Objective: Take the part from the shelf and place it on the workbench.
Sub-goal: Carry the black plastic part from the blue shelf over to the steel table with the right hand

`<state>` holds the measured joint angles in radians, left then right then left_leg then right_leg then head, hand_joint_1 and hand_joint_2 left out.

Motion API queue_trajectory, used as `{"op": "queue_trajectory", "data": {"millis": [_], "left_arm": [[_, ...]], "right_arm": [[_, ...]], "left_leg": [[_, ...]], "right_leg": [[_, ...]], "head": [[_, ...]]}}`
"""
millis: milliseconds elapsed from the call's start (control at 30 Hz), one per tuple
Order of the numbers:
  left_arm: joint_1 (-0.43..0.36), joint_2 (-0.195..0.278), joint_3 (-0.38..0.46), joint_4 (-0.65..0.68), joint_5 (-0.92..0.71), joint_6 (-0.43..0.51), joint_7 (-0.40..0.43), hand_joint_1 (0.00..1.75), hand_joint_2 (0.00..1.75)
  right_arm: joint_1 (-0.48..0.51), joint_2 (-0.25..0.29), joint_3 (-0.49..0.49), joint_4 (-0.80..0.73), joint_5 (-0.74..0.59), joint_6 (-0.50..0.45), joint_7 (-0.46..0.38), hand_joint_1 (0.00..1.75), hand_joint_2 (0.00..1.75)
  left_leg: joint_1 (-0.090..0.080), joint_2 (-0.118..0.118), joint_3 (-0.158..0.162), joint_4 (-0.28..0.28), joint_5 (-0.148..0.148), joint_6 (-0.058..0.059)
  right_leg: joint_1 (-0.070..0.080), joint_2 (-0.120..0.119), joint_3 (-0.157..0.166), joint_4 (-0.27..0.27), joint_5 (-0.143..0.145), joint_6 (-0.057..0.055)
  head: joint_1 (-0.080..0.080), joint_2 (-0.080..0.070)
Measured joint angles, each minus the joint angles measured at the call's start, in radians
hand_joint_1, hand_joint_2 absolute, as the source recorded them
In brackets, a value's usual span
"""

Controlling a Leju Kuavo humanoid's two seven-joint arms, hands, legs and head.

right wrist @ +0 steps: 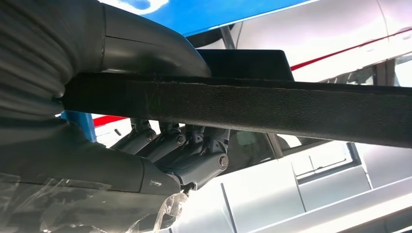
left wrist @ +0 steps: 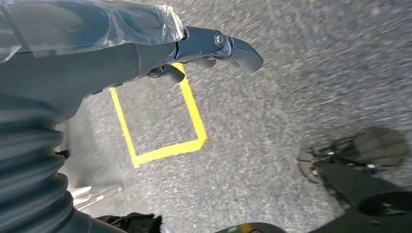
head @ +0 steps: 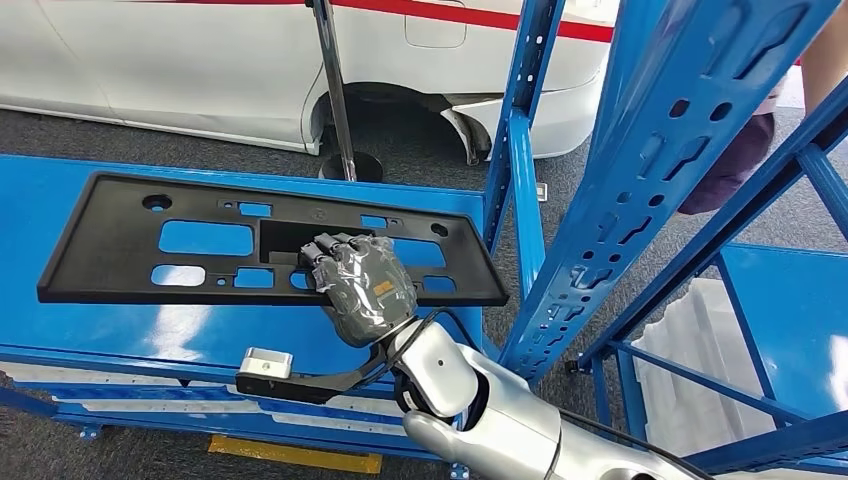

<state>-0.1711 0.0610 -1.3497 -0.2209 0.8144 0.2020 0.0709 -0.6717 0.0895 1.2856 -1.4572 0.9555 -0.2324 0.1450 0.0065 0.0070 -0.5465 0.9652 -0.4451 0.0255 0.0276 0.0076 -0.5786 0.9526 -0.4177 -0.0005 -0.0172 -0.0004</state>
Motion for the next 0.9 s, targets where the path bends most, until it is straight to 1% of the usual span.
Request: {"op": "queue_trajectory", "data": {"millis": [133, 267, 900], "left_arm": [[-0.014, 0.0, 0.0, 0.0, -0.01, -0.002, -0.019, 0.0, 1.75], [-0.02, 0.0, 0.0, 0.0, -0.012, -0.007, -0.019, 0.0, 1.75], [-0.002, 0.0, 0.006, 0.0, -0.012, -0.014, -0.02, 0.0, 1.75]], "right_arm": [[0.008, -0.003, 0.0, 0.0, 0.009, 0.0, 0.005, 1.75, 1.75], [0.012, -0.006, 0.0, 0.004, 0.009, -0.001, 0.002, 1.75, 1.75], [0.031, -0.005, -0.002, 0.029, -0.031, -0.023, -0.04, 1.75, 1.75]], "left_leg": [[0.0, 0.0, 0.0, 0.0, 0.0, 0.0], [0.0, 0.0, 0.0, 0.0, 0.0, 0.0], [0.0, 0.0, 0.0, 0.0, 0.0, 0.0]], "right_leg": [[0.0, 0.0, 0.0, 0.0, 0.0, 0.0], [0.0, 0.001, 0.0, 0.0, 0.0, 0.0], [0.0, 0.001, 0.0, 0.0, 0.0, 0.0]], "head": [[0.0, 0.0], [0.0, 0.0], [0.0, 0.0]]}}
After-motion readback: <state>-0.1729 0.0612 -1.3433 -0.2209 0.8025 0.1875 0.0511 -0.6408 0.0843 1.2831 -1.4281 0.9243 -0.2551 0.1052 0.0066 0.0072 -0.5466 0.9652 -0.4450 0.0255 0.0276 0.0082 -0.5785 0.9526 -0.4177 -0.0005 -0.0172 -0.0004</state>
